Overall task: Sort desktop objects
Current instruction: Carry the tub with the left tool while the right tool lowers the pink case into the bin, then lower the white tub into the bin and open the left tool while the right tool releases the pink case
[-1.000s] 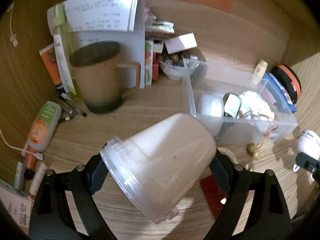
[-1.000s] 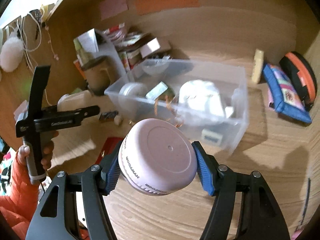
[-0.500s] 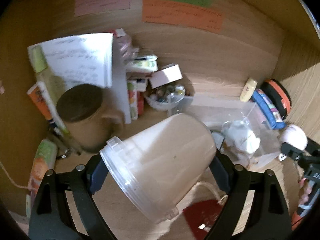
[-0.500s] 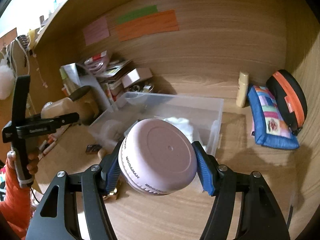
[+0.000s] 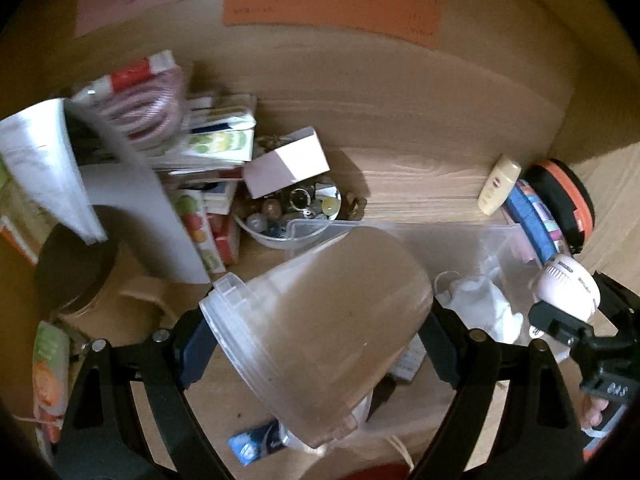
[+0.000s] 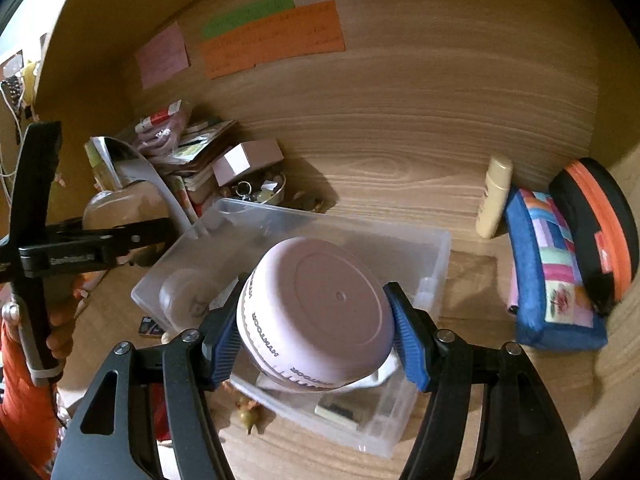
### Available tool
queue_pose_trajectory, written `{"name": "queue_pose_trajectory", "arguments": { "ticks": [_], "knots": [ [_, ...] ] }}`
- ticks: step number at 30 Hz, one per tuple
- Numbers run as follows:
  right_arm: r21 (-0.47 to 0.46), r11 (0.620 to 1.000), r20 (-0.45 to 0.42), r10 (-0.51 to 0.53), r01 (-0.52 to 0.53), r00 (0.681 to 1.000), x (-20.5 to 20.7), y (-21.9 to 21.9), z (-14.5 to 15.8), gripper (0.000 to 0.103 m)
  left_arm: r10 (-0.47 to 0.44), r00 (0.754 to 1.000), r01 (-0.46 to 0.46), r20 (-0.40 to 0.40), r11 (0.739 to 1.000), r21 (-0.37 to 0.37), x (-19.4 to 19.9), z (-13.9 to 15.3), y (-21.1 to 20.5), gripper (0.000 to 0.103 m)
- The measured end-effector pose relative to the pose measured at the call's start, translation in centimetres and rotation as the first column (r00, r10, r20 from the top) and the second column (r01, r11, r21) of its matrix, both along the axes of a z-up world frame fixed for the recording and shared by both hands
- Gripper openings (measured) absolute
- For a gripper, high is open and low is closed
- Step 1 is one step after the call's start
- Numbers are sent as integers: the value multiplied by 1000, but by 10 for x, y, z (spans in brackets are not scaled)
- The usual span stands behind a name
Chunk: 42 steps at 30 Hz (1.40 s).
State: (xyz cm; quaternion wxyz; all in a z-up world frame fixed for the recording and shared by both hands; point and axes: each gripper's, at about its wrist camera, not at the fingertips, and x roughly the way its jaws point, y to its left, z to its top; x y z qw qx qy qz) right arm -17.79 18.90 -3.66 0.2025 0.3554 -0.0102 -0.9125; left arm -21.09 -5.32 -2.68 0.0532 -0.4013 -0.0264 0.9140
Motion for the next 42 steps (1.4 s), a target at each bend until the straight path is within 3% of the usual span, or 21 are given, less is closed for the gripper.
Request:
{"name": "queue_pose_trajectory", "arguments": {
  "ticks": [7, 13, 18, 25, 30, 33, 37, 42],
  "knots": [
    [63, 998, 39, 25, -27, 999, -24, -16, -19, 62, -29, 998, 30, 49, 999, -18, -25, -24, 18, 89],
    [61, 998, 84, 28, -33, 996, -34, -14, -36, 62, -41, 998, 44, 37, 995, -90, -29, -29, 30, 89],
    [85, 996, 70, 31, -37, 997, -33, -17, -39, 62, -35, 999, 39, 35, 992, -124, -32, -32, 35, 89],
    [206, 978, 28, 31, -36, 999, -27, -34, -47, 63, -44, 998, 51, 33, 971, -235, -32, -38, 47, 90],
    [206, 978, 22, 28, -32, 999, -26, -33, -47, 64, -43, 998, 53, 42, 951, -304, -32, -42, 54, 90],
    [207, 978, 24, 27, -32, 999, -26, -32, -47, 65, -43, 998, 56, 47, 946, -319, -33, -42, 55, 90],
    [211, 976, 21, 43, -46, 999, -25, -35, -47, 75, -40, 998, 55, 50, 943, -328, -32, -42, 57, 90],
    [210, 976, 17, 53, -55, 998, -23, -36, -47, 75, -47, 997, 65, 59, 932, -357, -32, -44, 63, 92]
  ]
}}
